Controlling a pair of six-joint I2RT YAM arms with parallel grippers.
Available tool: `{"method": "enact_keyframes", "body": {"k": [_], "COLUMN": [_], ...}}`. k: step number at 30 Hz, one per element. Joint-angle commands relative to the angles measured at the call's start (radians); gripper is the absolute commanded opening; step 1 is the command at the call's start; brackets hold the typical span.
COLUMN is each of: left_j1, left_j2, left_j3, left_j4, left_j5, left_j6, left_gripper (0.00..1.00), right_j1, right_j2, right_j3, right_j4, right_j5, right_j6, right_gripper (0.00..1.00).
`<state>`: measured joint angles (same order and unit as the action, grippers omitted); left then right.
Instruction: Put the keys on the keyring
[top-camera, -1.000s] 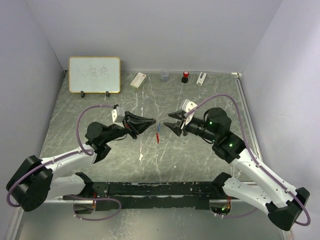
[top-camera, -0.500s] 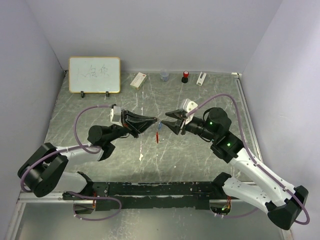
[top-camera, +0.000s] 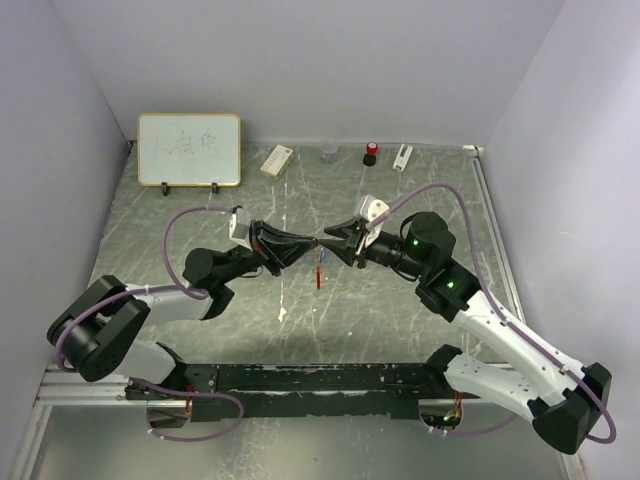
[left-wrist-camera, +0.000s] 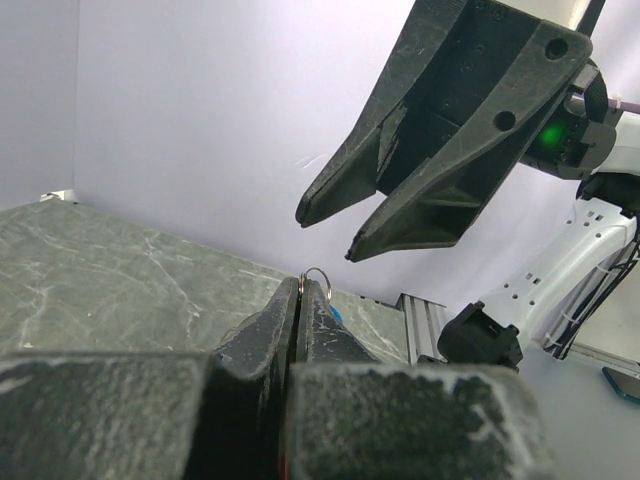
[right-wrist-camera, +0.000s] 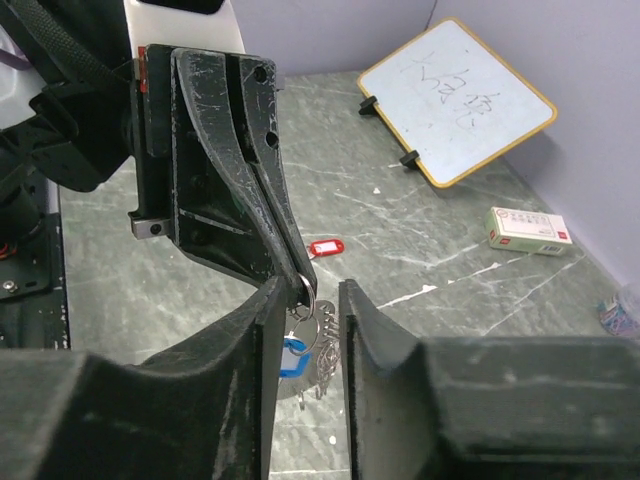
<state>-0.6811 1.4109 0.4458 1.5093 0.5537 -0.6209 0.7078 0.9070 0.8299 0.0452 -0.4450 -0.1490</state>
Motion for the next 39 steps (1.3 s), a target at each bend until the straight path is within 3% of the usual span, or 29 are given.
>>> {"method": "enact_keyframes", "body": {"k": [1, 5, 21, 26, 29, 39], "left_j1": [0.011, 0.015, 0.026, 0.026, 0.026, 0.027], "left_j2": [-0.019, -0.025, -0.052, -0.054, -0.054, -0.062], "left_j3": [0.009, 0.009, 0.002, 0.000, 0.002, 0.001], "left_j4": [0.253, 0.265, 0.292, 0.294, 0.297, 0.299], "left_j5": [-0.009, -0.013, -0.009, -0.007, -0.007, -0.084], "left_j6": [-0.018, -0.026, -0.051, -0.054, -0.057, -0.067], "left_gripper": [0.07, 0.07, 0.07, 0.07, 0.07, 0.07], "right_j1": [-0.002, -0.003, -0.003, -0.002, -0.003, -0.003], "right_j2": [-0.013, -0.019, 0.015, 0.031, 0.038, 0.045], "right_j3": [-0.007, -0.026, -0.049, -0.044, -0.040, -0.088], "right_j4": [0.029, 0.037, 0.066, 0.071, 0.077, 0.137], "right_j5": [0.019, 0.022, -0.011, -0.023, -0.032, -0.080], "right_j6": [0.023, 0.035, 0.056, 0.052, 0.053, 0.062], "right_gripper": [0.34, 0.38, 0.37, 0.20, 0.00, 0.00]}}
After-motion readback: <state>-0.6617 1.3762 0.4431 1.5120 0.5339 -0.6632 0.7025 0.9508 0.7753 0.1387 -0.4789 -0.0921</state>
